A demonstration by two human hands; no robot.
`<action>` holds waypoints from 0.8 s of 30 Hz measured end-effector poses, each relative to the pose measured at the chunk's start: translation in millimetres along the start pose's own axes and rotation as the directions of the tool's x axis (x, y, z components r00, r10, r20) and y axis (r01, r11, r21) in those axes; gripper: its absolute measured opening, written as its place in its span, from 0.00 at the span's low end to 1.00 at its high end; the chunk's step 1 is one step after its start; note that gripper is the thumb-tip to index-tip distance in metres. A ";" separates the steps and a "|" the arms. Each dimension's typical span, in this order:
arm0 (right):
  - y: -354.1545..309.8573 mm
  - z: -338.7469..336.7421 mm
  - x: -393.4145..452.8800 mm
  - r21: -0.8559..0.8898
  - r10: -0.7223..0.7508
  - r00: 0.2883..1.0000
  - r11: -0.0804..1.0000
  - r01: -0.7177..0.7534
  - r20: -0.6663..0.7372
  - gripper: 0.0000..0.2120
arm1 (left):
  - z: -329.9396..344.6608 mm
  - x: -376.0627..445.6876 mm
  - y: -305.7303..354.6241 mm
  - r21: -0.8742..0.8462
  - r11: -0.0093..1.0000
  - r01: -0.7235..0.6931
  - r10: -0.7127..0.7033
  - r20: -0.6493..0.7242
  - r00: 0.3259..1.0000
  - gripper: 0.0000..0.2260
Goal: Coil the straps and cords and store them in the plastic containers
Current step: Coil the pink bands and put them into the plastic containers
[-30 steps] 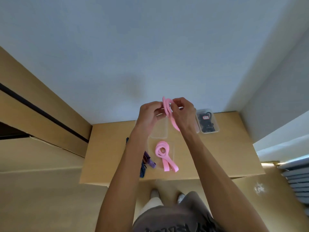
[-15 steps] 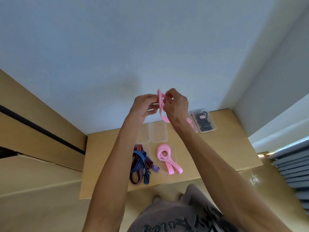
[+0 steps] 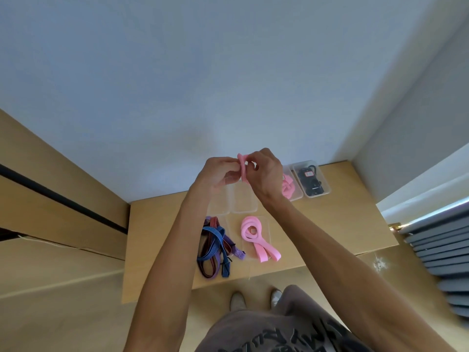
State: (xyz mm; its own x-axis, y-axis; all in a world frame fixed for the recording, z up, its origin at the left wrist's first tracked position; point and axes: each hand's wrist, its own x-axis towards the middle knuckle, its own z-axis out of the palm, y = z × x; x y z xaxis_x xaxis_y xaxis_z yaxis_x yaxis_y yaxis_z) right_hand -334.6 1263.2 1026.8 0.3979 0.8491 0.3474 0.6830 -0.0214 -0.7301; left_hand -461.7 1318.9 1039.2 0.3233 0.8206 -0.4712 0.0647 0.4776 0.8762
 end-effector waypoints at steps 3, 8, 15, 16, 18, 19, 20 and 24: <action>5.8 -3.6 5.2 -0.067 -0.032 0.999 0.997 0.035 0.040 0.06 | 0.0 -3.8 -2.2 -0.090 0.995 -0.043 0.047 0.034 0.998 0.12; 7.2 -8.4 8.1 -0.031 -0.039 0.994 0.999 0.042 0.098 0.11 | 9.4 -3.7 5.2 0.151 0.987 -0.050 0.060 -0.059 0.996 0.03; 8.2 -13.2 20.6 0.086 0.153 0.936 0.978 -0.189 0.317 0.27 | 19.8 -1.1 3.6 0.213 0.959 -0.187 0.223 -0.158 0.962 0.03; 8.3 -13.3 23.4 0.106 0.181 0.923 0.968 -0.228 0.339 0.28 | 21.1 -0.7 3.9 0.233 0.951 -0.203 0.244 -0.162 0.956 0.03; 7.6 -14.1 26.6 0.170 0.197 0.907 0.946 -0.275 0.372 0.28 | 24.1 -0.4 4.1 0.242 0.940 -0.241 0.286 -0.171 0.943 0.02; 6.8 -14.5 26.4 0.190 0.168 0.911 0.949 -0.253 0.376 0.27 | 25.7 -0.7 4.5 0.222 0.943 -0.248 0.291 -0.186 0.939 0.03; 6.5 -14.5 25.4 0.205 0.130 0.919 0.954 -0.218 0.371 0.25 | 26.8 -0.6 5.1 0.193 0.950 -0.246 0.285 -0.214 0.934 0.05; 14.4 -14.2 17.4 0.267 0.115 0.932 0.939 -0.215 0.345 0.18 | 15.7 2.2 9.8 -0.030 0.981 -0.190 0.165 -0.375 0.912 0.10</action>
State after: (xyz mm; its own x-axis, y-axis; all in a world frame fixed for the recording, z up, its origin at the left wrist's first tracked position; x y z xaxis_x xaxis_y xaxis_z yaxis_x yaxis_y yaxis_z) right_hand -309.1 1270.2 1030.7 0.2382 0.9705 0.0363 0.3923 -0.0619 -0.9177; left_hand -445.6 1320.4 1048.3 -0.0484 0.9450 -0.3234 -0.0266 0.3224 0.9462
